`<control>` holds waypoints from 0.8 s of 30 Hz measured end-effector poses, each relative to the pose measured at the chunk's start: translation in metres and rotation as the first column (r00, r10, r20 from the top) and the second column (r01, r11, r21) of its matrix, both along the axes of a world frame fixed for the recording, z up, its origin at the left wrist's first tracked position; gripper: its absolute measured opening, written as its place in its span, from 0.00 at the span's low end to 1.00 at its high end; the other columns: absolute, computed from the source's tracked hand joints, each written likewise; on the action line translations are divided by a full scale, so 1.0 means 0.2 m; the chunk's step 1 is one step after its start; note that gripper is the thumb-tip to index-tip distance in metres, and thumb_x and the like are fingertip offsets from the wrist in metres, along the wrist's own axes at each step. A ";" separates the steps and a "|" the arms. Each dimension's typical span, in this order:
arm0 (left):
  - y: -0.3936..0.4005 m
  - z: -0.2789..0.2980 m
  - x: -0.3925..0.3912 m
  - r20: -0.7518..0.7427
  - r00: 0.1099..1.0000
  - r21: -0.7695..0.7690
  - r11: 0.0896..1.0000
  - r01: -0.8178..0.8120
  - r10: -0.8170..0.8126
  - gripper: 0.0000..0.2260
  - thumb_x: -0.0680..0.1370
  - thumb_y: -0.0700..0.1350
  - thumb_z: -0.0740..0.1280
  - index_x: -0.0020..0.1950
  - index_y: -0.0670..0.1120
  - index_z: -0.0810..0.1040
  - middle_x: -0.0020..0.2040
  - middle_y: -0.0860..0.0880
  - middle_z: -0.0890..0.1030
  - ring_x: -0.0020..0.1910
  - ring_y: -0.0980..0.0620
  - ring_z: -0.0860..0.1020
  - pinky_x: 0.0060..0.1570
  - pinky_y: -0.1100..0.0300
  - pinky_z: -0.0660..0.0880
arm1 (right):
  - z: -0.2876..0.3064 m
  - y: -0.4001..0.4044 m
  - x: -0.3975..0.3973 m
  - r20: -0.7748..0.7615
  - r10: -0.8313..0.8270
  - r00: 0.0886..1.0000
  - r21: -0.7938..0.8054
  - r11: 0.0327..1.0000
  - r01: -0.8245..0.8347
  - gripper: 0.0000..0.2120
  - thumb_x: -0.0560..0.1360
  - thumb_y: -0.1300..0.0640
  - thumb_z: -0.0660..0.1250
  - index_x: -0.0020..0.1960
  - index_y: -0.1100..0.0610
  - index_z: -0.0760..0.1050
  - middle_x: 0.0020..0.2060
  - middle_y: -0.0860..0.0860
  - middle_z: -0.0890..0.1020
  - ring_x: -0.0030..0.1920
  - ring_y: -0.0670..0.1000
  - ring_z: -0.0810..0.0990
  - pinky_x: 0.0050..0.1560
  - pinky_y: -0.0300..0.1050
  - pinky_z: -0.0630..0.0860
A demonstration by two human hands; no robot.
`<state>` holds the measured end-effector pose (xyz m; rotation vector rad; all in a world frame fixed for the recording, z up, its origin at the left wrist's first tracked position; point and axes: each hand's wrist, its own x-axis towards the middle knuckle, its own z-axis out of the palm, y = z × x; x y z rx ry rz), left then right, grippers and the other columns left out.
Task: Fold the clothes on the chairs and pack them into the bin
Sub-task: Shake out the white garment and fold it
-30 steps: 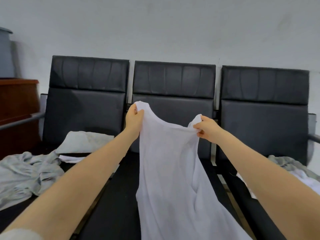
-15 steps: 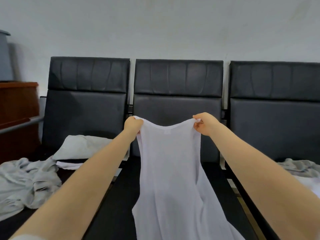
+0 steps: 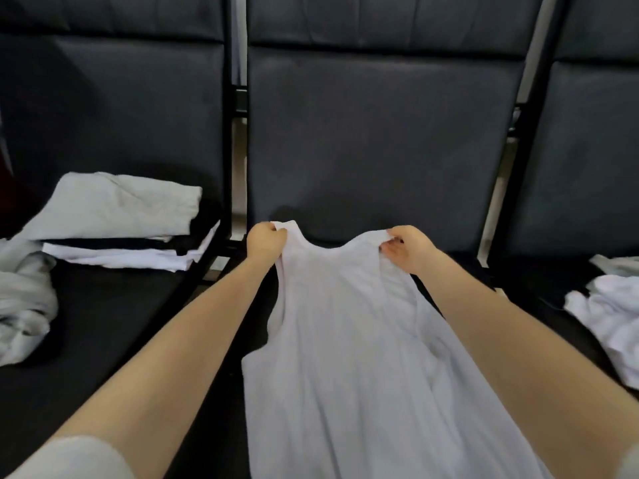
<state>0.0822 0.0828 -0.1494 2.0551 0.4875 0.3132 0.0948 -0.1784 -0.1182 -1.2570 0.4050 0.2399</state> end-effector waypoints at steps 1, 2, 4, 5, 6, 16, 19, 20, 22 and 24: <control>-0.01 0.01 -0.01 -0.024 1.000 0.053 0.999 0.003 -0.002 0.10 0.76 0.46 0.65 0.46 0.39 0.80 0.44 0.39 0.80 0.46 0.42 0.78 0.47 0.54 0.73 | 0.00 -0.01 -0.03 0.029 -0.003 1.000 -0.101 0.995 0.006 0.01 0.76 0.66 0.63 0.46 0.63 0.74 0.38 0.57 0.78 0.42 0.55 0.79 0.55 0.49 0.77; -0.01 0.03 -0.02 -0.059 0.998 0.094 0.996 0.002 0.004 0.15 0.75 0.49 0.66 0.50 0.38 0.80 0.46 0.40 0.81 0.49 0.42 0.79 0.47 0.55 0.72 | 0.00 -0.03 -0.05 0.063 0.010 0.998 -0.273 0.962 0.007 0.04 0.75 0.65 0.64 0.49 0.63 0.75 0.40 0.57 0.79 0.42 0.55 0.79 0.55 0.50 0.77; -0.01 0.08 -0.09 -0.107 0.994 0.133 0.991 -0.009 0.024 0.20 0.76 0.54 0.66 0.54 0.36 0.78 0.44 0.45 0.80 0.51 0.42 0.78 0.43 0.57 0.70 | 0.03 -0.07 -0.13 0.148 0.079 0.986 -0.606 0.795 0.027 0.06 0.75 0.63 0.65 0.51 0.61 0.77 0.42 0.57 0.80 0.43 0.55 0.78 0.52 0.50 0.77; -0.01 0.10 -0.14 -0.115 0.993 0.152 0.988 -0.011 0.029 0.20 0.76 0.54 0.65 0.51 0.36 0.77 0.39 0.47 0.77 0.48 0.42 0.78 0.41 0.58 0.68 | 0.05 -0.09 -0.19 0.194 0.131 0.972 -0.683 0.729 0.038 0.07 0.75 0.62 0.64 0.51 0.60 0.77 0.43 0.56 0.80 0.43 0.54 0.78 0.52 0.51 0.77; -0.02 0.12 -0.23 -0.120 0.992 0.177 0.984 -0.012 0.033 0.20 0.77 0.54 0.64 0.47 0.36 0.77 0.35 0.48 0.74 0.46 0.43 0.78 0.39 0.58 0.67 | 0.07 -0.11 -0.28 0.234 0.183 0.955 -0.714 0.699 0.042 0.07 0.75 0.62 0.63 0.51 0.59 0.78 0.43 0.54 0.80 0.44 0.54 0.78 0.52 0.52 0.78; -0.11 0.06 -0.98 -0.222 0.938 0.280 0.904 0.323 -0.267 0.22 0.74 0.55 0.68 0.27 0.47 0.62 0.27 0.50 0.64 0.29 0.52 0.65 0.34 0.59 0.62 | -0.03 -0.26 -0.88 -0.115 0.634 0.765 -0.951 0.152 -0.270 0.18 0.66 0.37 0.72 0.50 0.45 0.74 0.44 0.42 0.76 0.47 0.47 0.78 0.45 0.42 0.73; -0.13 0.07 -1.04 -0.193 0.929 0.272 0.892 0.360 -0.316 0.18 0.75 0.50 0.68 0.31 0.44 0.67 0.30 0.48 0.67 0.32 0.52 0.67 0.36 0.59 0.63 | 0.00 -0.30 -0.88 -0.159 0.635 0.756 -0.918 0.187 -0.350 0.12 0.69 0.46 0.73 0.40 0.54 0.78 0.38 0.47 0.79 0.43 0.50 0.80 0.43 0.42 0.74; -0.13 0.07 -1.06 -0.147 0.940 0.248 0.909 0.336 -0.307 0.17 0.77 0.50 0.67 0.33 0.43 0.69 0.32 0.47 0.68 0.32 0.52 0.67 0.39 0.59 0.64 | 0.02 -0.31 -0.88 -0.160 0.633 0.757 -0.889 0.241 -0.390 0.13 0.70 0.48 0.72 0.39 0.57 0.77 0.37 0.49 0.79 0.42 0.51 0.80 0.41 0.41 0.74; -0.14 0.05 -1.08 0.027 0.970 0.077 0.968 0.241 -0.243 0.18 0.78 0.49 0.64 0.33 0.41 0.69 0.32 0.46 0.68 0.33 0.53 0.67 0.43 0.58 0.64 | 0.05 -0.34 -0.88 -0.078 0.583 0.808 -0.777 0.472 -0.416 0.14 0.73 0.50 0.71 0.40 0.61 0.76 0.40 0.53 0.80 0.44 0.52 0.80 0.42 0.42 0.75; -0.13 0.05 -1.09 0.173 0.979 -0.213 0.966 0.145 -0.109 0.18 0.79 0.51 0.64 0.33 0.41 0.71 0.32 0.48 0.71 0.34 0.54 0.69 0.40 0.58 0.66 | 0.08 -0.38 -0.86 0.076 0.480 0.874 -0.589 0.729 -0.349 0.11 0.75 0.52 0.69 0.43 0.60 0.78 0.45 0.54 0.81 0.50 0.56 0.80 0.50 0.48 0.76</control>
